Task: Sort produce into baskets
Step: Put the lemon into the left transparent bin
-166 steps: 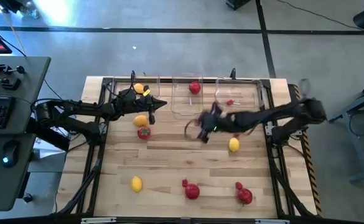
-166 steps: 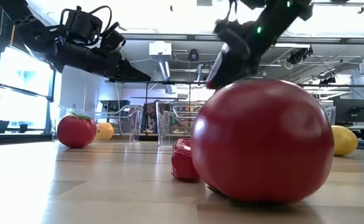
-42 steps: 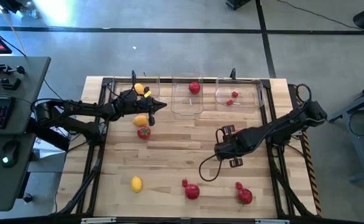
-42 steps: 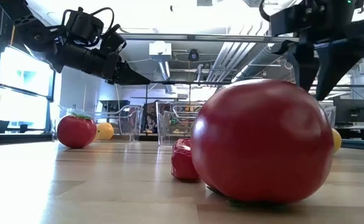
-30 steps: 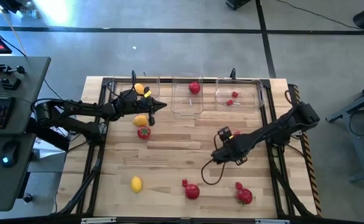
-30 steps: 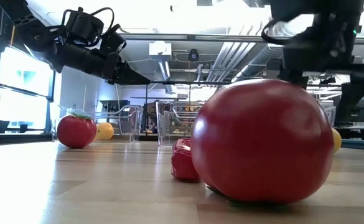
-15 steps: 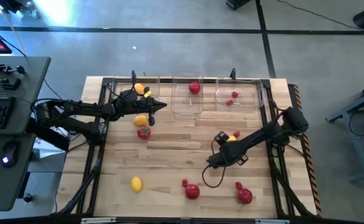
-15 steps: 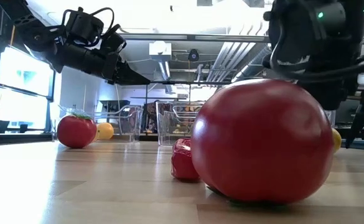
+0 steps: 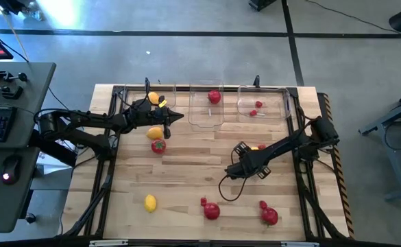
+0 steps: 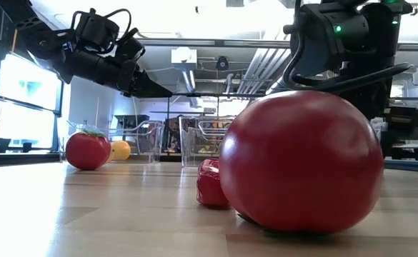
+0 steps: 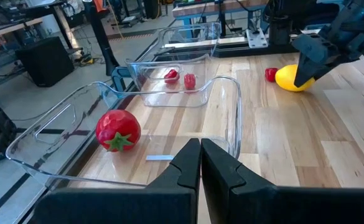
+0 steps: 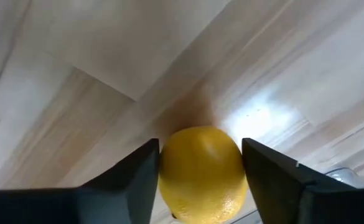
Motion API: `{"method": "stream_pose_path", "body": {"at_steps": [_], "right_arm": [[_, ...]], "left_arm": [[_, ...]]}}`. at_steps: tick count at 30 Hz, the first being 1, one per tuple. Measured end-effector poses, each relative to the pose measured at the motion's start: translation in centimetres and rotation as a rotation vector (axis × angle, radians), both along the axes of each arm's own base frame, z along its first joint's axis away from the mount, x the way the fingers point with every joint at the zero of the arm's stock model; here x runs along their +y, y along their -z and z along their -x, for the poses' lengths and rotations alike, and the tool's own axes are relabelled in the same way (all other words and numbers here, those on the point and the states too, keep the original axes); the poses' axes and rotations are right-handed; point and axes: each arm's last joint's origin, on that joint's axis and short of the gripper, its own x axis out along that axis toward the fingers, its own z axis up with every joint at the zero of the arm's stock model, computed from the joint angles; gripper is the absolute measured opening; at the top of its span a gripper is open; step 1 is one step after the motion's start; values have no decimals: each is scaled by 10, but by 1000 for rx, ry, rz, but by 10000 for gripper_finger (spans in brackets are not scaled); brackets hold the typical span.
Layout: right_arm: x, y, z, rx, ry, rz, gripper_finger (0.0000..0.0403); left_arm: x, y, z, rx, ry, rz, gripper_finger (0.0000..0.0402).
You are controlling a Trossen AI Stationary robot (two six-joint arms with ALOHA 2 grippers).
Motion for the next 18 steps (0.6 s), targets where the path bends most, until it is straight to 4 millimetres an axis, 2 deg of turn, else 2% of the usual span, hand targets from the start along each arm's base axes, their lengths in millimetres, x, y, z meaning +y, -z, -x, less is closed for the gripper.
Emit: {"method": "stream_pose_path", "body": {"at_steps": [6, 11, 15, 18], "right_arm": [[0, 0, 0, -21, 22, 19, 157], [0, -3, -3, -63, 69, 44, 142], [2, -16, -12, -129, 117, 20, 140], [-1, -34, -22, -246, 179, -19, 139]], "left_arm": [[0, 0, 0, 0, 0, 0, 0], [0, 0, 0, 0, 0, 0, 0], [0, 0, 0, -2, 0, 7, 0], [0, 0, 0, -5, -1, 17, 0]]}}
